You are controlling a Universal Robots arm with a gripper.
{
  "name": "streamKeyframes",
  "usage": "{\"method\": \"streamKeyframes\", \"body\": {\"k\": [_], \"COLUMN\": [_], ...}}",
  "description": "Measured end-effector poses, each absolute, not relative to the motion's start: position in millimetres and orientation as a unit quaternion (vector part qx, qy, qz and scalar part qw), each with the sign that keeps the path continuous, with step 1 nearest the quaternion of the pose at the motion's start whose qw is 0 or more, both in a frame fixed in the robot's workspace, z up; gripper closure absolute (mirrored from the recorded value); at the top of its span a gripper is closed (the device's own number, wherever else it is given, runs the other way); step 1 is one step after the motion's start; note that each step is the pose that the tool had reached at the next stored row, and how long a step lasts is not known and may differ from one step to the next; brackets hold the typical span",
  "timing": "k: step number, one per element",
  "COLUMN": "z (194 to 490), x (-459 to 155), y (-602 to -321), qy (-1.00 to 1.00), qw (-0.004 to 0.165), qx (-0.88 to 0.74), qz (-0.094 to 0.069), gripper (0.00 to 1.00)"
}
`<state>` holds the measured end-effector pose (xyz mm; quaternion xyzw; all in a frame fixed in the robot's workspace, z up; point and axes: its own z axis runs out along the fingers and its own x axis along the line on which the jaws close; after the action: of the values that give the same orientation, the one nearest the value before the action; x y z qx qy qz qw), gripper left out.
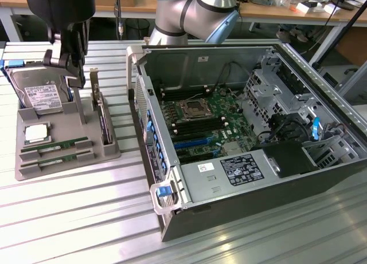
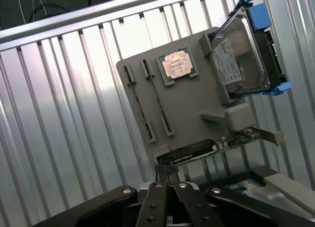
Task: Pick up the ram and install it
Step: 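Pick up the ram and move it above insertion slot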
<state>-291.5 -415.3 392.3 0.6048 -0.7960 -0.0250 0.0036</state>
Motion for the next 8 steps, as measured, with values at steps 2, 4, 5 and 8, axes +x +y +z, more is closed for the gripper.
{"method": "streamKeyframes", "body": {"k": [2, 4, 5, 8], "z": [392.3, 392.3, 392.2, 392.2], "x": [-291.5, -291.5, -291.6, -291.5], "y": [-415.3, -415.3, -415.3, -415.3], "qy": [-0.792, -0.790, -0.789, -0.785], "qw": [0.004, 0.004, 0.004, 0.004], "qx": [0.610, 0.613, 0.614, 0.619], "qz": [-0.025, -0.025, -0.025, -0.025], "gripper": [0.90, 0.90, 0.90, 0.90]}}
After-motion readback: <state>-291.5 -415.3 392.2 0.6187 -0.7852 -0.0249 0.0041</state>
